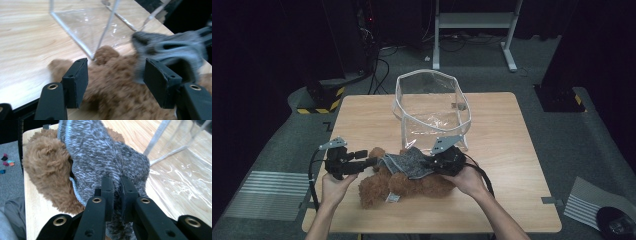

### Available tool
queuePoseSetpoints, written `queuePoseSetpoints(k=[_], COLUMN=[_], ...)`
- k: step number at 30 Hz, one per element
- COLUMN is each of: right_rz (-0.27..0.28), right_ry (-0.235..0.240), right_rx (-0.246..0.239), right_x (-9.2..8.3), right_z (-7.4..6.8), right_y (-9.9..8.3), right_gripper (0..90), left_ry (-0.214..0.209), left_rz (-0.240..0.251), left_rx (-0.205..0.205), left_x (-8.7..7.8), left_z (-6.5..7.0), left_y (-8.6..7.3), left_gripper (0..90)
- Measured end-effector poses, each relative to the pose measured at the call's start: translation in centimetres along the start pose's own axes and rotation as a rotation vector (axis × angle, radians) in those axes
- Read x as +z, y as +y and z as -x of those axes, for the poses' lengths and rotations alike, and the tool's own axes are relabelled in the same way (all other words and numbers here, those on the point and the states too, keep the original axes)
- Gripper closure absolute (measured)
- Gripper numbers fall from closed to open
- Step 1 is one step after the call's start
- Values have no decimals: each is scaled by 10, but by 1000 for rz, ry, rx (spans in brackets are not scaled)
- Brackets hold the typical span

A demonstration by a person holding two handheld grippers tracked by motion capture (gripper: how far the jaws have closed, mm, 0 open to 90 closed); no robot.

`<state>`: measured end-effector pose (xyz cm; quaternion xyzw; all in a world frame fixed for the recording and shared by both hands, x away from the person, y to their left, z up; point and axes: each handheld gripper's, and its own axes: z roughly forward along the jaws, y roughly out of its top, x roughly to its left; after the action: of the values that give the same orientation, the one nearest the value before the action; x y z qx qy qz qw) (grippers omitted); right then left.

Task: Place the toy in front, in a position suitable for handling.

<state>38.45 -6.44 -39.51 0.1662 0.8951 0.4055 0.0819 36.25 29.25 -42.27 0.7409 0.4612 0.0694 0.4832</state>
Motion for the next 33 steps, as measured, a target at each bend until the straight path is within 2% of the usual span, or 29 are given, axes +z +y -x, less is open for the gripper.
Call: queuePoseSetpoints(k=[2,4,7,8,9,10,11,12,13,14,15,16,18,19,20,21,24,25,27,33], right_rz=[3,-22,-42,-54,-54,-44,-44,-17,-17,17,17,38,44,40,27,15,-45,-45,-103,-122], right_ry=[-1,-5,0,10,10,-2,-2,-8,-8,-1,-1,20,36,41,54,57,50,50,40,18], right_rx=[0,-12,-11,-5,-5,-13,-13,-14,-14,-13,-13,-6,2,8,5,-1,-29,-29,-49,-40], right_x=[-3,-8,-7,-6,-6,-4,-4,-4,-4,-4,-4,-1,2,6,15,19,29,29,31,20], right_z=[1,1,1,0,0,-2,-2,-4,-4,-5,-5,-6,-6,-6,-5,-6,-9,-9,-12,-6], right_y=[-1,-6,-10,-11,-11,-8,-8,-3,-3,3,3,9,12,14,16,16,13,13,7,0], right_gripper=[833,832,825,764,764,618,618,483,483,426,426,397,397,409,520,595,773,773,823,831], left_ry=[5,39,36,36,36,38,38,37,37,35,35,42,40,39,39,35,28,28,25,0], left_rz=[-8,-43,-60,-87,-87,-103,-114,-117,-117,-116,-116,-128,-133,-140,-138,-129,-120,-120,-116,-129], left_rx=[-7,-16,-36,-40,-40,-35,-33,-39,-39,-52,-52,-63,-66,-67,-68,-77,-91,-91,-93,-90], left_x=[-1,-1,1,8,8,12,15,21,21,26,26,31,34,38,39,40,39,39,39,47], left_z=[-2,-5,-7,-6,-6,-5,-4,-3,-3,-5,-5,-7,-7,-7,-7,-8,-8,-8,-6,0], left_y=[-3,-13,-21,-28,-28,-31,-33,-36,-36,-39,-39,-41,-42,-44,-44,-45,-48,-48,-49,-53], left_gripper=[365,362,361,361,360,360,360,363,364,364,365,366,368,371,379,384,394,397,398,393])
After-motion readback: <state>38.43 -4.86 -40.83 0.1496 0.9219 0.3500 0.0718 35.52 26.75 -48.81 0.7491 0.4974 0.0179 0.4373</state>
